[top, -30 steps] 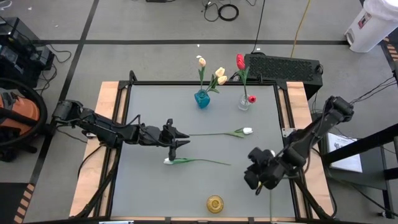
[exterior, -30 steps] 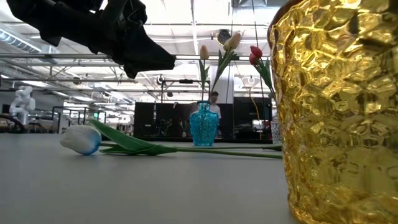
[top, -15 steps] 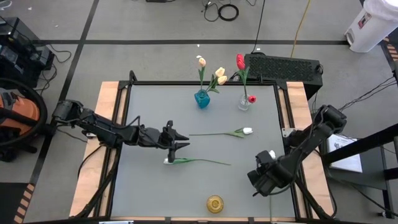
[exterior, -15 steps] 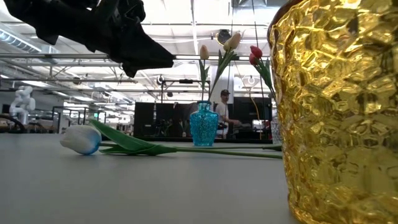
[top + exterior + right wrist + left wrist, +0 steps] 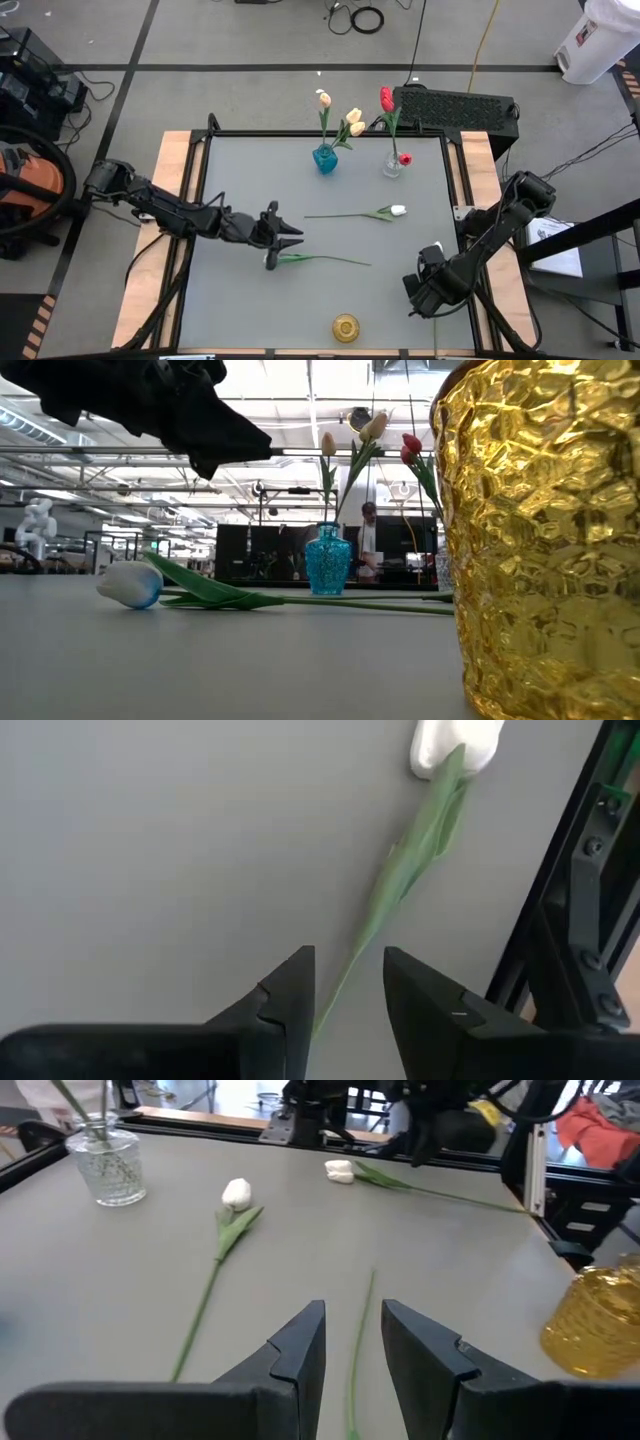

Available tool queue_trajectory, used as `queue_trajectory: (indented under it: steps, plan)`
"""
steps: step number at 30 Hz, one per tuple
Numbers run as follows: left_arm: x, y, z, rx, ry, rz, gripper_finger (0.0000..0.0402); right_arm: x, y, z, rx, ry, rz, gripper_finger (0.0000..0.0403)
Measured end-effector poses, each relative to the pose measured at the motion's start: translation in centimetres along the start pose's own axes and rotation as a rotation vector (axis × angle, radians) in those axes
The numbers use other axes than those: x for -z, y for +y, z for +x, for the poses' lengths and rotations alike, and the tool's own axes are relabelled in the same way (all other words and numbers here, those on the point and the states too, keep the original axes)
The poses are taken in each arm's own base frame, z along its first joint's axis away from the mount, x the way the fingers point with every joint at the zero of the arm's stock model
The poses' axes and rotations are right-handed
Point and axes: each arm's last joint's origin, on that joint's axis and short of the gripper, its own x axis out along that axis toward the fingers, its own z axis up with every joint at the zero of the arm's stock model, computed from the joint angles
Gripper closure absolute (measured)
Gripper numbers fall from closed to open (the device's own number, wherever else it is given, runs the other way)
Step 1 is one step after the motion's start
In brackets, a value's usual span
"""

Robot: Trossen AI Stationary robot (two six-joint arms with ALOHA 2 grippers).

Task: Sort flowers into vase by color
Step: Put the bottom right white flower into the yellow vase

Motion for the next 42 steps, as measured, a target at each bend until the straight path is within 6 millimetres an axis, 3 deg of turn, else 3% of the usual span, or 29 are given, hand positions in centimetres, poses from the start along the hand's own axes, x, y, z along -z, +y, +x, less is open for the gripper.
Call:
queue_trajectory:
  steps: [5, 12, 31, 34, 39, 42]
  plan:
    - [0.2, -0.8, -0.2, 0.031, 0.003, 0.005, 0.0295, 0.0, 0.0, 0.0, -0.001, -0.003, 0.028, 0.0291]
    - [0.3, -1.5, -0.4, 0.057, 0.006, 0.013, 0.0295, -0.2, -0.1, 0.0, 0.009, -0.026, -0.061, 0.0291]
    - [0.3, -1.7, -0.5, 0.017, -0.004, 0.015, 0.0295, -1.3, -1.7, -0.2, 0.163, -0.167, -0.080, 0.0291]
    - [0.3, -1.7, -0.5, 0.015, -0.004, 0.014, 0.0294, -1.3, -1.7, 0.3, 0.152, -0.159, -0.046, 0.0291]
    - [0.3, -1.7, -0.5, 0.012, -0.005, -0.011, 0.0295, -0.4, -0.4, 2.2, -0.007, -0.043, -0.029, 0.0291]
    - [0.3, -1.7, -0.5, 0.012, -0.005, -0.012, 0.0294, -0.7, -0.8, 3.1, 0.021, -0.054, -0.002, 0.0291]
